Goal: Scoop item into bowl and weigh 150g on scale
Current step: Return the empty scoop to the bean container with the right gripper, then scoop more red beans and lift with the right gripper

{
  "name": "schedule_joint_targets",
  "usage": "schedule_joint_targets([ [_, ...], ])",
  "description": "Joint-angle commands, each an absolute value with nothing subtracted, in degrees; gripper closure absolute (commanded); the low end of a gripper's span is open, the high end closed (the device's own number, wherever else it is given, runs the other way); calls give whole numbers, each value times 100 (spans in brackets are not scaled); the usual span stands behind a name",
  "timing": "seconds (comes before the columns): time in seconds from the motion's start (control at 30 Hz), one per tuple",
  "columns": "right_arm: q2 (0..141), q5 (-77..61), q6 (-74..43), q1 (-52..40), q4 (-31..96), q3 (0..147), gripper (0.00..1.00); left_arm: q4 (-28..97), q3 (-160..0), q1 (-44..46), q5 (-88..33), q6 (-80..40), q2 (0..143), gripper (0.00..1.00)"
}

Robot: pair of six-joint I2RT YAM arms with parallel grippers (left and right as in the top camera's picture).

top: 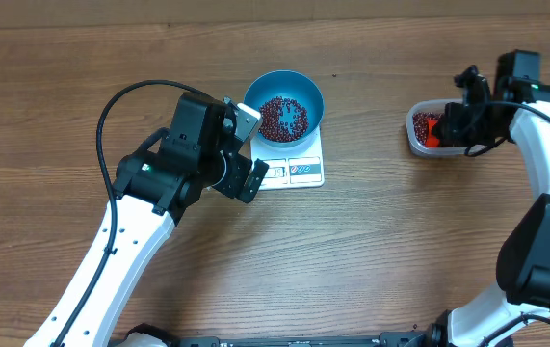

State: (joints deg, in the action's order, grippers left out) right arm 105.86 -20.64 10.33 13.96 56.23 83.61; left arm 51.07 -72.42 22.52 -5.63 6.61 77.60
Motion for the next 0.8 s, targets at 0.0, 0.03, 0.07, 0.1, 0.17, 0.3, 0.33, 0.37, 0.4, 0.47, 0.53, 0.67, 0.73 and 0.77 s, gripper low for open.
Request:
schedule_joint_targets([
  [0.0,10696,-2995,902,1743,5682,8337,96,5096,-7249,2290,-646,770,7800,0],
  [0.03,10696,-3157,902,1855,5686,8337,96,5096,-7249,2290,-646,770,7800,1],
  [0.07,10696,-3332,904,1990,5699,8337,96,5096,-7249,2290,-646,768,7800,0],
  [0.1,10696,-3457,904,2102,5710,8337,96,5096,-7249,2290,-646,770,7800,1],
  [0.17,10696,-3741,906,2349,5730,8337,96,5096,-7249,2290,-646,770,7800,0],
  [0.3,10696,-4397,947,2840,5763,8335,96,5096,-7249,2290,-646,770,7800,0],
  [0.33,10696,-4563,947,2965,5774,8335,96,5096,-7249,2290,-646,770,7800,1],
  [0.37,10696,-4696,950,3068,5782,8335,96,5096,-7249,2290,-646,770,7800,0],
  [0.4,10696,-4814,952,3162,5793,8333,96,5096,-7249,2290,-646,768,7800,1],
  [0.47,10696,-5043,1046,3339,5837,8333,96,5096,-7249,2290,-646,768,7800,1],
  [0.53,10696,-5256,1151,3470,5902,8333,96,5096,-7249,2290,-646,770,7800,1],
  [0.67,10696,-5621,1393,3653,6047,8333,96,5096,-7249,2290,-646,770,7800,0],
  [0.73,10696,-5795,1404,3699,6077,8333,96,5096,-7249,2290,-646,770,7800,0],
  [0.77,10696,-5909,1404,3712,6080,8333,96,5096,-7249,2290,-646,770,7800,0],
])
